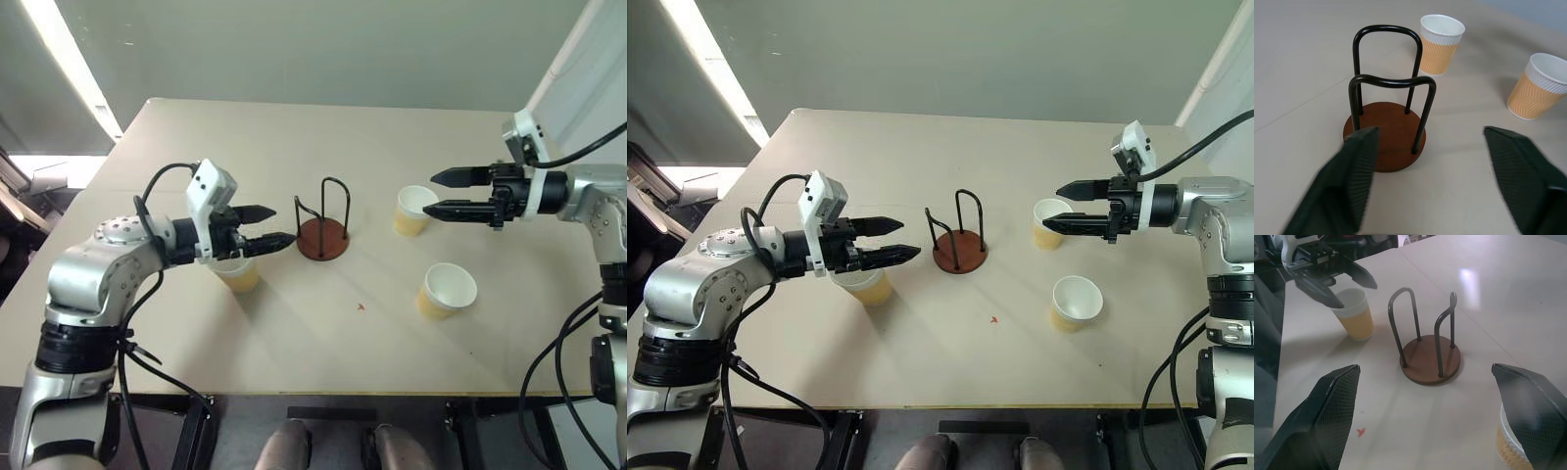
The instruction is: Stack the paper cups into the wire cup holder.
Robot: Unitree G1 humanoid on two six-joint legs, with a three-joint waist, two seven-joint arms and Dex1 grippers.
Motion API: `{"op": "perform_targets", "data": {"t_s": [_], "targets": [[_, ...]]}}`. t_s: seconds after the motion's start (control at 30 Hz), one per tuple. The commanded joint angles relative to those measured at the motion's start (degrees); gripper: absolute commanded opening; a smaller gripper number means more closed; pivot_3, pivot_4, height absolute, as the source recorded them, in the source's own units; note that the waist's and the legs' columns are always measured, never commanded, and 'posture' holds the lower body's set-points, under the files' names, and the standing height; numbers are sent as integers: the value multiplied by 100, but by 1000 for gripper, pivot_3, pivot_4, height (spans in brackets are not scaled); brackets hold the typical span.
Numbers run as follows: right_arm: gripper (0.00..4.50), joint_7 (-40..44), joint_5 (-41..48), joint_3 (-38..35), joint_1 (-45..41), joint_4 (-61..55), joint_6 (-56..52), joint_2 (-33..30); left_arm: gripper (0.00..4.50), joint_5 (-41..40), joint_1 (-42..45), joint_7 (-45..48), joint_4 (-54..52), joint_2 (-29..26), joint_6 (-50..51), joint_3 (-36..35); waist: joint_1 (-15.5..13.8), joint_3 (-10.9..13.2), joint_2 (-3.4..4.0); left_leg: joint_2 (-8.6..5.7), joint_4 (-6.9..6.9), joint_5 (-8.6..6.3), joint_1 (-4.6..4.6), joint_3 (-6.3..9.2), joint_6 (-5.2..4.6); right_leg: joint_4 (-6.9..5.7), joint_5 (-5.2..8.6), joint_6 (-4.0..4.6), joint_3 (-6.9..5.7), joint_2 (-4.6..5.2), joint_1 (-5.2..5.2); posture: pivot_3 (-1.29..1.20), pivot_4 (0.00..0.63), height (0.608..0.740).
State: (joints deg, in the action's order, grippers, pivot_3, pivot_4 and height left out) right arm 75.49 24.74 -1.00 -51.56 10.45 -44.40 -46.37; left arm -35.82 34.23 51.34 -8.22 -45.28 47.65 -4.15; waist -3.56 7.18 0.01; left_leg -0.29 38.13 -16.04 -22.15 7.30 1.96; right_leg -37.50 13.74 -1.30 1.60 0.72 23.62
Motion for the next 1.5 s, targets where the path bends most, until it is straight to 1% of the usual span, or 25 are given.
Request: {"op": "perform_targets", "data": {"t_s": [0.03, 0.17, 0.37, 0.53, 0.67, 0.9, 1.17, 1.5], "targets": [[4500, -31, 115, -81, -40, -214, -7, -114, 4461, 47, 183, 105, 16, -71, -58, -18, 0, 0, 0, 0, 0, 0, 0, 0, 0, 0, 0, 0, 0, 0, 0, 0, 150, 740], [4500, -51, 119, -80, -34, -220, 2, -112, 4461, 262, 210, 67, 80, -50, -211, 81, 0, 0, 0, 0, 0, 0, 0, 0, 0, 1, 0, 0, 0, 0, 0, 0, 150, 740], [4500, -29, 203, -108, -33, -310, -61, -133, 4461, 164, 38, 361, -196, -97, -150, 163, 0, 0, 0, 1, 0, 0, 0, 0, 0, 1, 0, 0, 0, -1, 0, 0, 150, 740], [4500, -43, 333, -135, -46, -330, -347, -166, 4461, 202, -42, 472, -255, -102, -137, 260, 0, 0, 0, 1, 0, 0, 0, 0, -1, 5, 0, 0, 0, -1, 0, 0, 150, 740], [4500, -159, 235, -83, -20, -359, -186, -161, 4461, 321, 61, 416, -178, 4, -199, 389, -1, 0, 0, 1, 0, 0, 0, 1, -1, 28, 0, 0, 0, -1, 0, 0, 150, 740], [4500, -237, 267, -91, 24, -385, -160, -156, 4461, 779, 315, 250, 178, 267, -511, 689, -1, 0, 0, 1, 1, 0, 0, 0, -1, 28, 0, 0, 0, 0, 0, 0, 150, 740], [4500, -284, 301, -112, 89, -493, -197, -224, 4461, 1266, 783, -5, 789, 842, -851, 971, -11, 0, 0, 2, 3, 0, -3, -1, -1, 25, -1, -2, 0, 0, -1, 0, 150, 740], [4500, -295, 391, -123, 181, -705, -282, -273, 4461, 1481, 969, 103, 1054, 1290, -952, 1235, -12, 0, 0, 3, 3, 0, -6, -2, -2, 20, -2, -3, 0, -2, -2, 0, 150, 740]]}}
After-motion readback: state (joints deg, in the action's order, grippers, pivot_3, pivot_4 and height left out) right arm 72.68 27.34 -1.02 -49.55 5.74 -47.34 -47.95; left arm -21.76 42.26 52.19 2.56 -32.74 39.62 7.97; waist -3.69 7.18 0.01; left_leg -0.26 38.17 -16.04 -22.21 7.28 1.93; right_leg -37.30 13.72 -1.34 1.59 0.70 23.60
